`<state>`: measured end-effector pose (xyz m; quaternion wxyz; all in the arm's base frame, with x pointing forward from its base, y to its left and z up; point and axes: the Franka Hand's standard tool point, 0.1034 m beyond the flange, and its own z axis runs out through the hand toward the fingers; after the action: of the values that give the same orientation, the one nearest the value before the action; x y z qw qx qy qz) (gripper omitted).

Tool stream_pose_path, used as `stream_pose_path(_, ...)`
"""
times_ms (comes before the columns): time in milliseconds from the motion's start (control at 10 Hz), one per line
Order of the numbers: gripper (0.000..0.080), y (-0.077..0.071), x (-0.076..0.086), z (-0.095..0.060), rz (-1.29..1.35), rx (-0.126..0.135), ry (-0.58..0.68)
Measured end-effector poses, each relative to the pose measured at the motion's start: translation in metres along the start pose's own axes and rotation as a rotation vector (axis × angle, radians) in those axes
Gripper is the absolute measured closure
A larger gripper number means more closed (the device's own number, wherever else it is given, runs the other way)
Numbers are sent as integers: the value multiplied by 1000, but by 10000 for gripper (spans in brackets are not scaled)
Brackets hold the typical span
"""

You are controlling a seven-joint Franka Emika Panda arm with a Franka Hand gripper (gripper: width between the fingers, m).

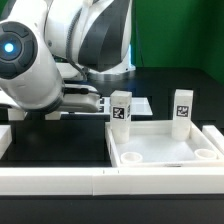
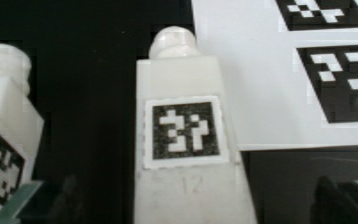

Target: Assemble square table

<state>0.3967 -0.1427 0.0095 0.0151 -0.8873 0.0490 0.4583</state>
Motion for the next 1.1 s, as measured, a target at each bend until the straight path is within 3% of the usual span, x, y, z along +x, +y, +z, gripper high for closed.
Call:
stream_pose_path(500, 151, 2, -2, 11, -25, 7, 26)
stream_pose_path(600, 240, 2, -3, 12, -27, 8, 25)
stream_pose_path(700, 424, 2, -3, 13, -26, 9, 24)
stream_pose_path(800, 515, 2, -3, 13, -26, 8, 24)
stream_pose_path(1100, 515, -2, -3, 6, -24, 2, 34)
